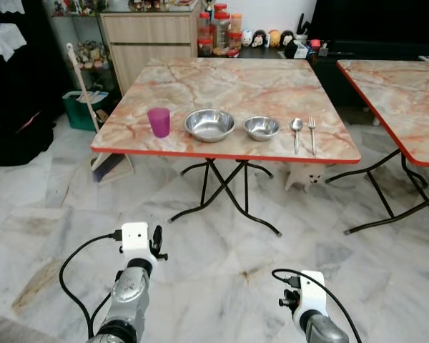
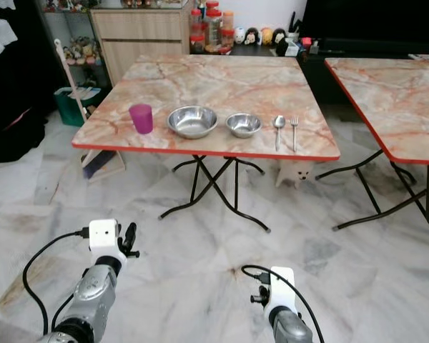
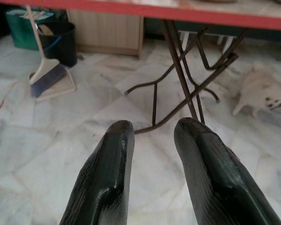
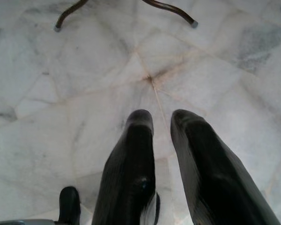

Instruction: Setting the table

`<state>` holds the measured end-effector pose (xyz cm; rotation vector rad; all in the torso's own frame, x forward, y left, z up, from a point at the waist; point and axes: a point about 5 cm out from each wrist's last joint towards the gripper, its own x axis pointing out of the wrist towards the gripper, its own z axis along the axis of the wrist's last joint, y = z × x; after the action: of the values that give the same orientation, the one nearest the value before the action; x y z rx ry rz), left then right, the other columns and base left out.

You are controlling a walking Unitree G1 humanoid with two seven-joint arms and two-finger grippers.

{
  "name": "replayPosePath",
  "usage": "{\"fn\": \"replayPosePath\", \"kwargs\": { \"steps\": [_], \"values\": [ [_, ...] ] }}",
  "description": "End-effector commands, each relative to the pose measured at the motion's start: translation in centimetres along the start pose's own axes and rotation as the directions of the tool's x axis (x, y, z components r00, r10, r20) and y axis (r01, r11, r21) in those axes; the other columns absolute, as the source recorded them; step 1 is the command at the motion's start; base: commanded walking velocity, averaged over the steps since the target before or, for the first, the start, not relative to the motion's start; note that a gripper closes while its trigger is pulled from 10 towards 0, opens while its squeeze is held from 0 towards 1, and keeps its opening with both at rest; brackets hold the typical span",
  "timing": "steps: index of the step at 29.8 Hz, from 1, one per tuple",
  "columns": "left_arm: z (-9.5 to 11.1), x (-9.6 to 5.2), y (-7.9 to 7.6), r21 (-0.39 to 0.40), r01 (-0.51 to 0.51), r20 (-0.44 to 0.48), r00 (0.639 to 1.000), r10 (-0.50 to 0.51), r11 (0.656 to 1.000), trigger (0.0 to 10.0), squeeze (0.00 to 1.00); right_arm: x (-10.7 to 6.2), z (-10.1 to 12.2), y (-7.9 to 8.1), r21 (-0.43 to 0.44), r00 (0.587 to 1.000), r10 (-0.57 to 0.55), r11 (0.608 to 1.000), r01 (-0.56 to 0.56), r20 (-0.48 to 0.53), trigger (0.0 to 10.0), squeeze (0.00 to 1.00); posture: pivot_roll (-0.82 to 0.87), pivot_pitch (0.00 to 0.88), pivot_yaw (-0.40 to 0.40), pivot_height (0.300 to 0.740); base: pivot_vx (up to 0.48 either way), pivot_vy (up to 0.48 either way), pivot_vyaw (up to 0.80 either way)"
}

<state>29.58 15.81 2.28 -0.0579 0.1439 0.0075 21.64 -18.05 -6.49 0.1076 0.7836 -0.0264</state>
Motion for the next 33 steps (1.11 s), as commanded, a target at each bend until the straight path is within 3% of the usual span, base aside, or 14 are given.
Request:
{"fn": "replayPosePath", "kwargs": {
  "steps": [1,2,8,33],
  "values": [
    [1.1,0.4,0.0,-0.004,0.003,0.053,0.999,-0.003,1.0,10.0,0.0,0.1,0.3,0.1,-0.001,1.0,0.002,1.0,-0.002,0.009,10.0,0.0,0.05,0.0,-0.013,0.74,0.386,0.0,0.0],
    [1.7,0.5,-0.1,0.0,0.011,0.094,0.996,-0.011,1.0,10.0,0.0,0.1,0.3,0.0,-0.003,1.0,0.001,1.0,-0.001,0.008,10.0,0.0,0.06,0.0,-0.013,0.74,0.39,0.0,0.0],
    [2.3,0.5,-0.2,0.0,0.015,0.134,0.991,-0.015,1.0,10.0,0.0,0.1,0.3,0.1,-0.01,1.0,0.007,1.0,-0.007,0.006,10.0,0.0,0.06,0.0,-0.018,0.74,0.393,0.0,0.0],
    [4.1,1.0,-0.2,-0.023,0.001,0.206,0.979,0.004,1.0,10.0,0.0,0.0,0.0,0.2,-0.005,1.0,0.005,1.0,-0.005,-0.001,10.0,0.0,0.07,0.0,-0.025,0.74,0.411,0.0,0.0]
  ]
}}
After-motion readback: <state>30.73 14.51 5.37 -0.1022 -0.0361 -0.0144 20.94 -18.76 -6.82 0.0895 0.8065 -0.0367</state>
